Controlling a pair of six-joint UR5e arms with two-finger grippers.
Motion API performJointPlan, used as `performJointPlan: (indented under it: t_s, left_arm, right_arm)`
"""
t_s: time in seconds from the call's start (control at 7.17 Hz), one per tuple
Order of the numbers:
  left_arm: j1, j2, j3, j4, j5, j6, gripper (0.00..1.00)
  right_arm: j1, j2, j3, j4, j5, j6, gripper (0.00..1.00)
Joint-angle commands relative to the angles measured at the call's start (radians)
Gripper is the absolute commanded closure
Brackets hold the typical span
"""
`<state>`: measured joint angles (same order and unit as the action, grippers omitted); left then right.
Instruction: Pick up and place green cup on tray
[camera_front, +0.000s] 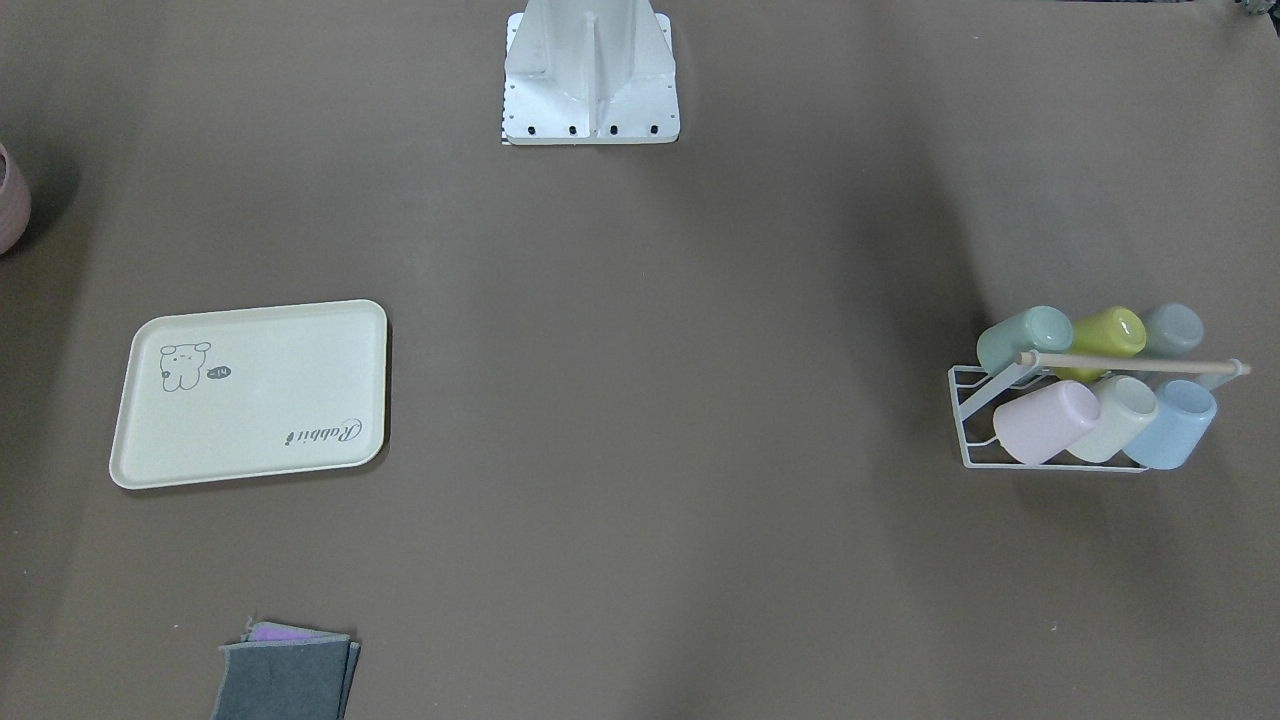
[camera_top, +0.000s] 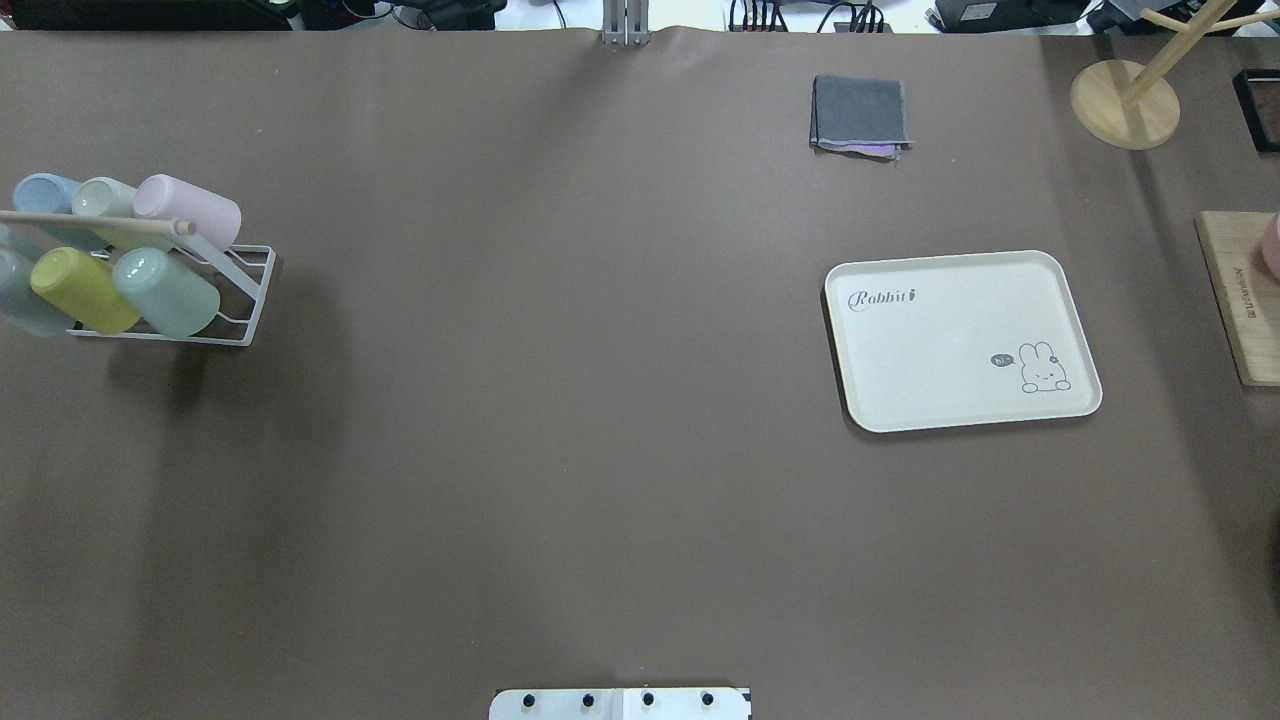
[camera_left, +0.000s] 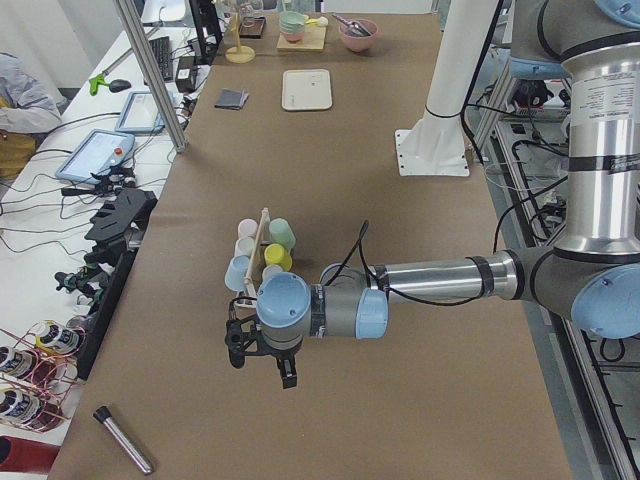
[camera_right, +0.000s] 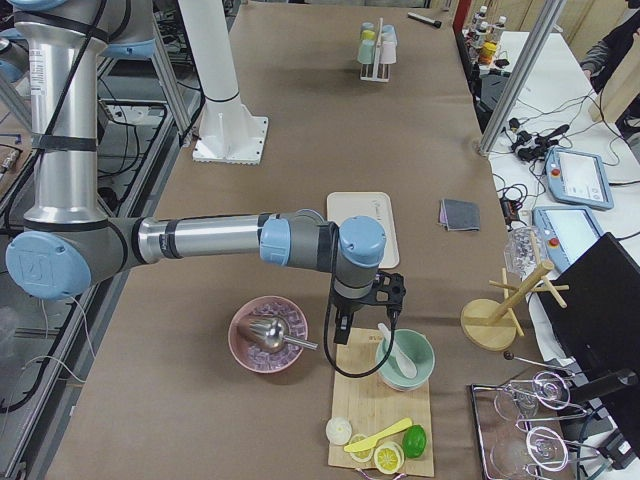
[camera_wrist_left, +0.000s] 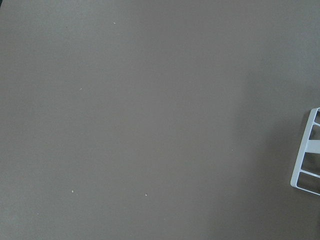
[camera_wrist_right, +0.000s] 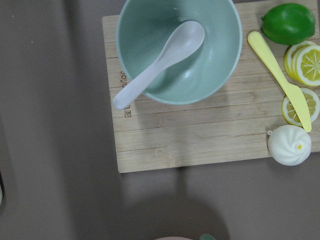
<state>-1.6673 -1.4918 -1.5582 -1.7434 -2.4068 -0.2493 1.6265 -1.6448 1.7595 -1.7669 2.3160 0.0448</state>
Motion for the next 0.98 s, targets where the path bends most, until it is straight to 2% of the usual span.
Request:
performJointPlan:
  t_s: [0.0,0.7,0.84]
  left_arm:
    - [0.0,0.001,0.004,-0.036,0.0,-0.002,0.02]
    - [0.0,0.001,-0.006,-0.045,-0.002,0.005,0.02]
    - [0.0,0.014,-0.003,-0.101,0.0,0.004,0.02]
  right_arm:
    - [0.004,-0.003,-0.006,-0.008,0.012,-0.002,0.0]
    - [0.012,-0.051,0.023,0.001,0.014,-0.002,0.0]
    - [0.012,-0.05,0.025,0.001,0.01,-0.002,0.0]
